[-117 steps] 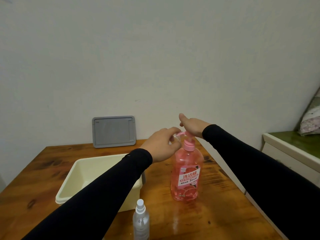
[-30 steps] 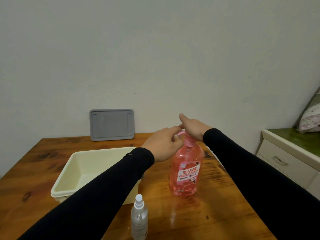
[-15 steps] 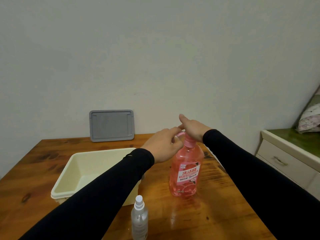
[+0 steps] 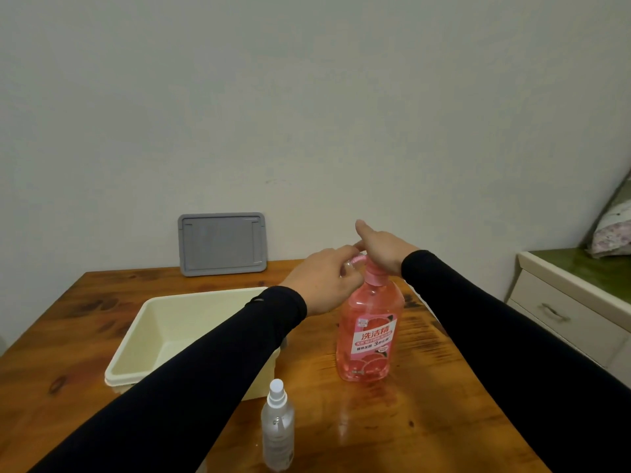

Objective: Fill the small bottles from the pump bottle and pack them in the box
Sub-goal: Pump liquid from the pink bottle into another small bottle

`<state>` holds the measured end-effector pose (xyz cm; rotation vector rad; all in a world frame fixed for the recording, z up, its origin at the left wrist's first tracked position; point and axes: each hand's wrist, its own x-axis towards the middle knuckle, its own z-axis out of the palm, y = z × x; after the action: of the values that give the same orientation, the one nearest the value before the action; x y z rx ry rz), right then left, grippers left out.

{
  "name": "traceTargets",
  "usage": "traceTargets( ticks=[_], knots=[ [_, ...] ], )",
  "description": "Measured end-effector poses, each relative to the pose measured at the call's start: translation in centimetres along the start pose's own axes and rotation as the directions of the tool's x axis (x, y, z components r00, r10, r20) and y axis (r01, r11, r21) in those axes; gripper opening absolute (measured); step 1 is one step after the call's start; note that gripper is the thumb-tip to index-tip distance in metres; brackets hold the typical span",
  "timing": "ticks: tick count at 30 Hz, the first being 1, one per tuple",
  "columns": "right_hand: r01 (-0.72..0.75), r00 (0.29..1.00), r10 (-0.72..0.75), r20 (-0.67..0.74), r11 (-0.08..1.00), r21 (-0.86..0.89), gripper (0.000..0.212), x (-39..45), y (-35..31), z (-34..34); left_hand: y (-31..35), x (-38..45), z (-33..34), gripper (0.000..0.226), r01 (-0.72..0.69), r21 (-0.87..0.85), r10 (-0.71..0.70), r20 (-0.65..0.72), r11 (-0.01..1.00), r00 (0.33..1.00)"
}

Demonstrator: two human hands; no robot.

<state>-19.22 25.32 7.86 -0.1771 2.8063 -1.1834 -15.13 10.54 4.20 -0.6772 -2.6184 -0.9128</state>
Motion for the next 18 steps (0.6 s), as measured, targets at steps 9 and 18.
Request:
traceTargets(
  ticks=[9, 18],
  knots=[
    [-0.026, 0.999, 0.025, 0.028, 0.998, 0.051, 0.076, -0.2, -1.3, -1.2, 0.5, 0.6, -1.1, 0.040, -0.009, 0.017, 0.009, -0.013, 1.000, 1.000],
    [-0.031, 0.999, 0.030, 0.014, 0.999, 0.041, 0.074, 0.2, 0.2, 0.1, 0.2, 0.0, -0.2, 0.041, 0.003, 0.033, -0.004, 0.004, 0.999, 1.000]
  ],
)
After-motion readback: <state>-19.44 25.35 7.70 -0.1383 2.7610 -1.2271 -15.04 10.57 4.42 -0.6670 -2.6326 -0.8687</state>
